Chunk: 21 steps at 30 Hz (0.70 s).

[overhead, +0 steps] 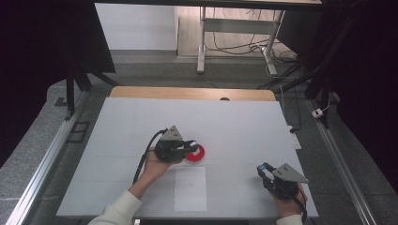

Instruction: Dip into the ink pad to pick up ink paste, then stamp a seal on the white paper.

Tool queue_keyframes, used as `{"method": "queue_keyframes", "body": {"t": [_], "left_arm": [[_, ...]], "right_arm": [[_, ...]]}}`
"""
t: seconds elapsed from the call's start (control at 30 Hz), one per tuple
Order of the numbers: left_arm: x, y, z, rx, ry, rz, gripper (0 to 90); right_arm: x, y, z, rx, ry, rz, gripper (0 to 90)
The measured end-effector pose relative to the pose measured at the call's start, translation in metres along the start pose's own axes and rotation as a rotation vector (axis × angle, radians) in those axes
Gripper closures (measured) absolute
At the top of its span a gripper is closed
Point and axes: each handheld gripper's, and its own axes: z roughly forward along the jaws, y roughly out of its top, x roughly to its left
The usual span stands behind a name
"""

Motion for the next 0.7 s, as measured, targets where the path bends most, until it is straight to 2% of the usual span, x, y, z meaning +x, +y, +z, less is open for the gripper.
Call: {"method": "queue_keyframes", "body": {"t": [0.37, 0.7], "left_arm": [[-0.002, 0.001, -0.009, 0.007, 0.002, 0.012, 75.7], [-0.009, 0.003, -0.012, 0.005, -0.016, 0.023, 75.6]], "right_arm": [[0.0, 0.0, 0.0, 0.002, 0.002, -0.003, 64.6], [0.0, 0.0, 0.001, 0.002, 0.003, -0.003, 64.6]]}}
